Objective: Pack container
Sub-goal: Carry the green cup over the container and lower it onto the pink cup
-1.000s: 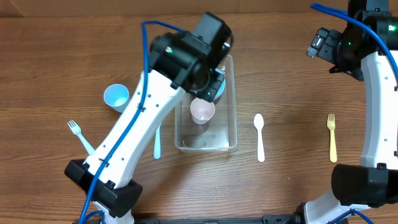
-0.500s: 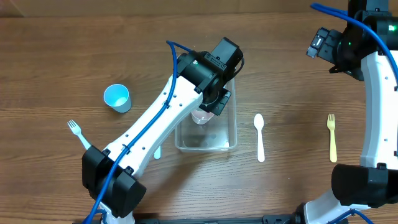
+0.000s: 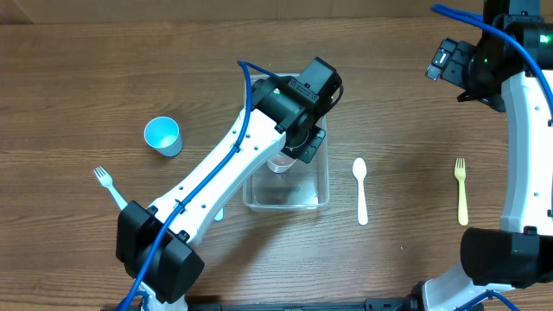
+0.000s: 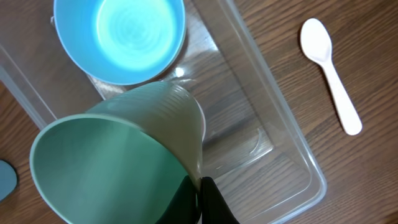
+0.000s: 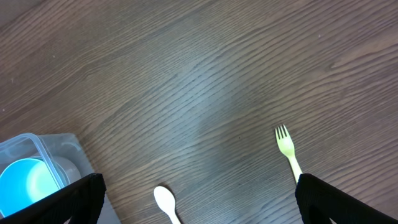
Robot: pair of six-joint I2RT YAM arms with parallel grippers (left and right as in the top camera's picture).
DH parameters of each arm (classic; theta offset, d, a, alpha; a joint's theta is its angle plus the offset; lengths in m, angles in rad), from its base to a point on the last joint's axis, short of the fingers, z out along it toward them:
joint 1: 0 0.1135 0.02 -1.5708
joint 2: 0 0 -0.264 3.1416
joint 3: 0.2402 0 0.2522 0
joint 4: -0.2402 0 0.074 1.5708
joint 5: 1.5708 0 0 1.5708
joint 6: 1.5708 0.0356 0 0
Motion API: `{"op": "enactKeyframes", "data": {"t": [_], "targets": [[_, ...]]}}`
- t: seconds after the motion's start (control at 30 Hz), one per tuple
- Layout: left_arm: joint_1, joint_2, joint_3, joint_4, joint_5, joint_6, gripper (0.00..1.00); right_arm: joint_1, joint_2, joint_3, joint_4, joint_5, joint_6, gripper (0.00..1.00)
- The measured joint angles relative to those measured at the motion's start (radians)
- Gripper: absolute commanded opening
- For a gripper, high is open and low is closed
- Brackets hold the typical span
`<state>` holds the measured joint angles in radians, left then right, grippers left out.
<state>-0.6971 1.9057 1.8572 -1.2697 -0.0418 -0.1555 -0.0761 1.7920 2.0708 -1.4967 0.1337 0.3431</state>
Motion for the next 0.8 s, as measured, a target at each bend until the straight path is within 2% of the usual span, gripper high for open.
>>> {"op": "enactKeyframes", "data": {"t": [0.43,0.7,0.8], "targets": [[-0.002,0.0,-0.003,0.005,0.0,0.0,0.07,0.0,0.0,0.0,-0.001,0.0,0.0,1.0],[-0.002,0.002,-0.146,0.071,-0.052,-0.001,0.04,0.0,0.0,0.0,0.0,0.0,0.0,1.0],[-0.001,0.002,-0.148,0.075,-0.076,-0.003,0.11,0.0,0.0,0.0,0.0,0.0,0.0,1.0]]}}
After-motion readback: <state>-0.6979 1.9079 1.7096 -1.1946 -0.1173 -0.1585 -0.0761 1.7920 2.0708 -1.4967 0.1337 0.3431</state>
